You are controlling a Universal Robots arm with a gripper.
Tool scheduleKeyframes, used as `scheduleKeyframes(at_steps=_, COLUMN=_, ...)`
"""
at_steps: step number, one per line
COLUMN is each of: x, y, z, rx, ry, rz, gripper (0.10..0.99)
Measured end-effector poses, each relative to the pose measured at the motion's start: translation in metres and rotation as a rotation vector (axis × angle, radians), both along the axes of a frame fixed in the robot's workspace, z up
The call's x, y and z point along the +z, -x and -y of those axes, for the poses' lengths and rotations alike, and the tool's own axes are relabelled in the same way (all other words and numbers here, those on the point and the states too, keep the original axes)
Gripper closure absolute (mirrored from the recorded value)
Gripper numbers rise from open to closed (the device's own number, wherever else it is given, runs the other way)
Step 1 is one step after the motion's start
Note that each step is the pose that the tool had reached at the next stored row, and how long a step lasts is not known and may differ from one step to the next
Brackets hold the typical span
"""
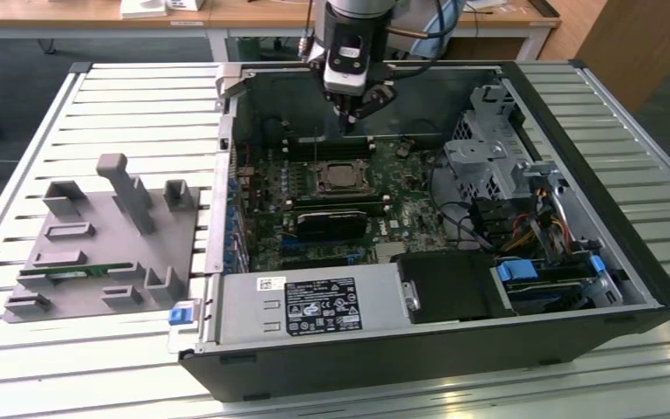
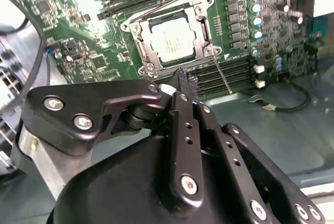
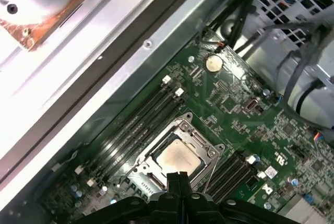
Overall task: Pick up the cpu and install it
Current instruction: 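Install the first cpu locking lever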
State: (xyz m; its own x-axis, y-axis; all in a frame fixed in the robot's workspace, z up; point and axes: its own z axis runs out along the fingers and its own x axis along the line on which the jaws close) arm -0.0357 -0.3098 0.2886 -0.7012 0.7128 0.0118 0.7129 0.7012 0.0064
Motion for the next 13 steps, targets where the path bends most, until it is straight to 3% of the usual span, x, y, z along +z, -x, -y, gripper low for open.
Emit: scheduleKeyframes(at_steps=13, x=-0.0004, y=0.0000, z=0.0000, rx=0.191, ry=0.000, rz=0.0000, gripper=0.980)
